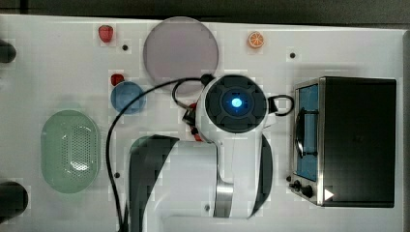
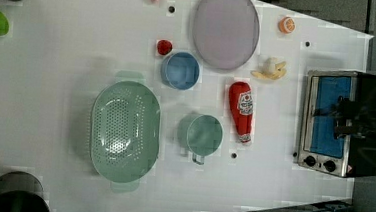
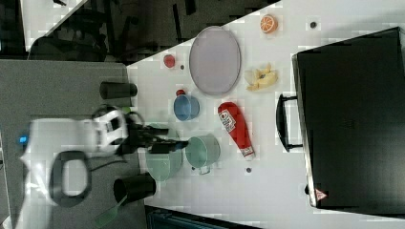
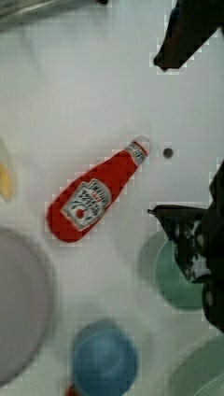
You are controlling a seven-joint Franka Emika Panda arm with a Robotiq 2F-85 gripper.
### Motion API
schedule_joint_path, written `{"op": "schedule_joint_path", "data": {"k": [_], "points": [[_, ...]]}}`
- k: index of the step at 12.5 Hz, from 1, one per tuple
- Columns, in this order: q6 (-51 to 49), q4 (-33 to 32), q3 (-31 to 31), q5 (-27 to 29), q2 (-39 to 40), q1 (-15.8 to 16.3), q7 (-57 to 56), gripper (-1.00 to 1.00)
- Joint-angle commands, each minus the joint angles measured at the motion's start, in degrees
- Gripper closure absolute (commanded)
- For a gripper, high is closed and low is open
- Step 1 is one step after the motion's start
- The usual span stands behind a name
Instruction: Pick Ketchup from the table and place it in strainer.
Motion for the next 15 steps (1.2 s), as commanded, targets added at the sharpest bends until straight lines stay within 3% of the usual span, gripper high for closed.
{"op": "schedule_joint_path", "data": {"k": [1,4,8,11,15], "points": [[6.44,-3.05,1.34,-0.06,0.65,0.2,-20.79,-1.0],[15.38,-7.81,1.59,-0.07,3.08,0.32,-30.86,-1.0],[24.14,-11.35,1.84,-1.17,9.11,0.32,-31.46,-1.0],[29.18,-11.37,1.91,-5.52,14.88,0.32,-31.41,-1.0],[33.94,-11.57,1.9,-5.51,21.0,0.32,-31.32,-1.0]]}}
